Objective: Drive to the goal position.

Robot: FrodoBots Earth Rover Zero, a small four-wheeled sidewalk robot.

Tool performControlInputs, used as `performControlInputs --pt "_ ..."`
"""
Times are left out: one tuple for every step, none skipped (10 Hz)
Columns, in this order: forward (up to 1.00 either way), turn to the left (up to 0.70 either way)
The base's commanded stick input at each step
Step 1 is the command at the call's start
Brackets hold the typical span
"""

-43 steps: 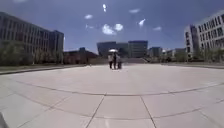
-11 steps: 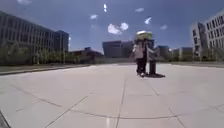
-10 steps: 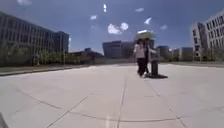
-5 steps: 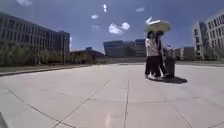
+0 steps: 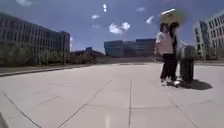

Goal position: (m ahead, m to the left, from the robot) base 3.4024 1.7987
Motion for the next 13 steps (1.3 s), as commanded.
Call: performControlInputs --pt "0.50 0.00" --pt "0.50 0.00" --pt "0.50 0.00" --pt "0.50 0.00" --pt "0.50 0.00" --pt "0.50 0.00" --pt "0.50 0.00" --pt "0.50 0.00" --pt "0.50 0.00" --pt "0.50 0.00" --pt "0.50 0.00" --pt "0.50 0.00" --pt "0.50 0.00"
